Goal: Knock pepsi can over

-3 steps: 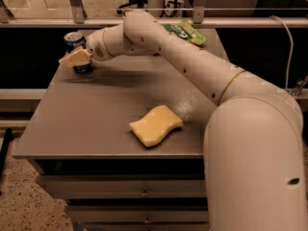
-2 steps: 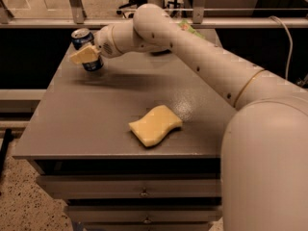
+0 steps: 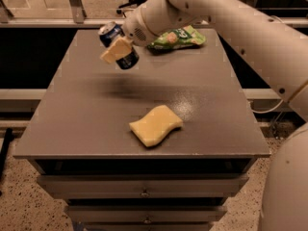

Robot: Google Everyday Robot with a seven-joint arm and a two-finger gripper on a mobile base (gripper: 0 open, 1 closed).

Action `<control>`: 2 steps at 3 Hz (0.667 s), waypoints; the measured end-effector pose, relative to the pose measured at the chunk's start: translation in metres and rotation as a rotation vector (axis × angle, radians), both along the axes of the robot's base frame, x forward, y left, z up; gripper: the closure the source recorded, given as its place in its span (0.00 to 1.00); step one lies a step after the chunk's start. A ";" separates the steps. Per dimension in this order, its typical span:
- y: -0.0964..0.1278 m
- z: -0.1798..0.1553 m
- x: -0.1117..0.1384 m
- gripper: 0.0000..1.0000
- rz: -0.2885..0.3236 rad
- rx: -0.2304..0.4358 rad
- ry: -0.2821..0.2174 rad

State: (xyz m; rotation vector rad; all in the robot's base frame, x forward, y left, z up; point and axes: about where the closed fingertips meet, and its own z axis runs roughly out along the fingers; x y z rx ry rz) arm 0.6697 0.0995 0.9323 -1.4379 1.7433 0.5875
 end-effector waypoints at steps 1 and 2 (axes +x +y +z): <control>-0.020 -0.004 -0.013 1.00 0.040 -0.185 0.020; -0.022 -0.021 -0.025 1.00 0.121 -0.359 0.064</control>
Offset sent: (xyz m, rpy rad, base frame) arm -0.0364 -0.0241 -0.0407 -0.5899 0.1218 0.2372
